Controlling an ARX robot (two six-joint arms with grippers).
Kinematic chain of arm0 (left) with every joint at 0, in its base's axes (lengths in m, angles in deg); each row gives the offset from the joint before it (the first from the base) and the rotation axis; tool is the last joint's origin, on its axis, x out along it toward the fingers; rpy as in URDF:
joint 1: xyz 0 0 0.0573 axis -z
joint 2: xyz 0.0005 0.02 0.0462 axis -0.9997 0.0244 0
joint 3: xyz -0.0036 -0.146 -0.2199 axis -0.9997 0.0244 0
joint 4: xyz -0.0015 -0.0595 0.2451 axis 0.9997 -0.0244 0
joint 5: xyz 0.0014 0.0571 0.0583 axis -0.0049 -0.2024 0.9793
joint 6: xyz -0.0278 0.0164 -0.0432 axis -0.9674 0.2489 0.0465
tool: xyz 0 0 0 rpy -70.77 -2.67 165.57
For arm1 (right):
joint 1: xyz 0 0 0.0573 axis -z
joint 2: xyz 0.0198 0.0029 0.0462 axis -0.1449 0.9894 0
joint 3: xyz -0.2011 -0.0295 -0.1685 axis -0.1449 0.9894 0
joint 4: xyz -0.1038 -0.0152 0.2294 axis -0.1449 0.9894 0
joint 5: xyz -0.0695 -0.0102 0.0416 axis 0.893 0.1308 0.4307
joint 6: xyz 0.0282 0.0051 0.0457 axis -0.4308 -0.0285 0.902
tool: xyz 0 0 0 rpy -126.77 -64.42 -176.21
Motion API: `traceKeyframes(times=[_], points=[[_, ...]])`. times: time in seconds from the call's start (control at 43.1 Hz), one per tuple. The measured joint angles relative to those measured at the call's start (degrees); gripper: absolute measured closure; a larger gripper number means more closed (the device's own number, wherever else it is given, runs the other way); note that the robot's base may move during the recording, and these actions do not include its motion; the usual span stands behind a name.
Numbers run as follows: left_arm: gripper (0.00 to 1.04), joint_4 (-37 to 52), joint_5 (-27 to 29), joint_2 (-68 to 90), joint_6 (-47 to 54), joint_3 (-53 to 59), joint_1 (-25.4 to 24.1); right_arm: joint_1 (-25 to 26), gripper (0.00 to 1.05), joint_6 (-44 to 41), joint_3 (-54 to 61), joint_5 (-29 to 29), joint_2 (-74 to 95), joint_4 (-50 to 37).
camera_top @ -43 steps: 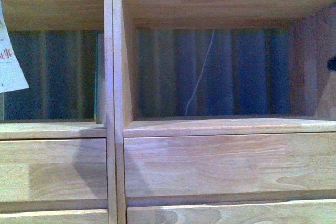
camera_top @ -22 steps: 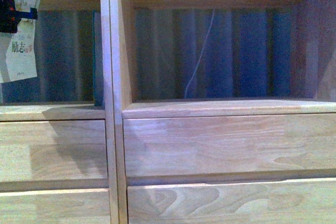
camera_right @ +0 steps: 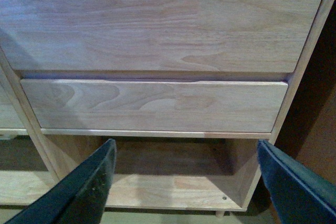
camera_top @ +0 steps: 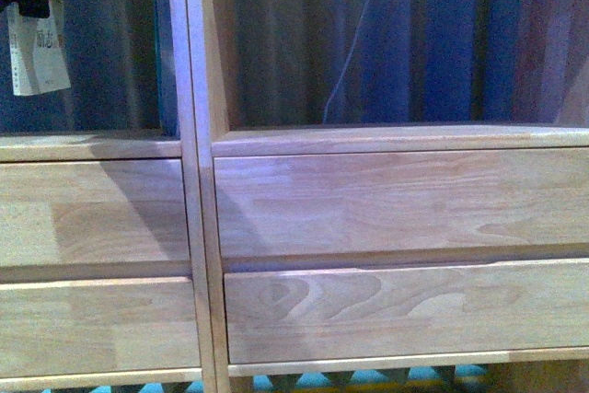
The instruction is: Organize books on shelf
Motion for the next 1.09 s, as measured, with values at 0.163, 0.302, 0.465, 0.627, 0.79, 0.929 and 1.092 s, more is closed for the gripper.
traceKeyframes(times=[0.163, 0.302, 0.465, 0.627, 0.79, 0.929, 1.092], points=[[0.88, 0.0, -0.5, 2.0, 0.0, -2.0, 1.6, 0.0, 0.07, 0.0, 0.0, 0.0, 0.0, 0.0], [0.88, -0.4, -1.2, 3.3, 0.2, -2.2, 2.6, 0.0, 0.07, 0.0, 0.0, 0.0, 0.0, 0.0], [0.88, -1.7, -0.6, 6.2, 0.2, -4.3, 2.8, 0.0, 0.07, 0.0, 0.0, 0.0, 0.0, 0.0], [0.88, -3.8, -1.0, 8.7, 0.2, -9.0, 2.9, 0.0, 0.07, 0.0, 0.0, 0.0, 0.0, 0.0], [0.88, -5.8, -1.0, 10.8, 0.2, -12.7, 3.9, 0.0, 0.07, 0.0, 0.0, 0.0, 0.0, 0.0], [0.88, -6.8, -1.2, 11.6, 0.2, -13.4, 4.8, 0.0, 0.07, 0.0, 0.0, 0.0, 0.0, 0.0], [0.81, -8.5, -1.2, 12.2, 0.3, -13.9, 5.7, 0.0, 0.07, 0.0, 0.0, 0.0, 0.0, 0.0]])
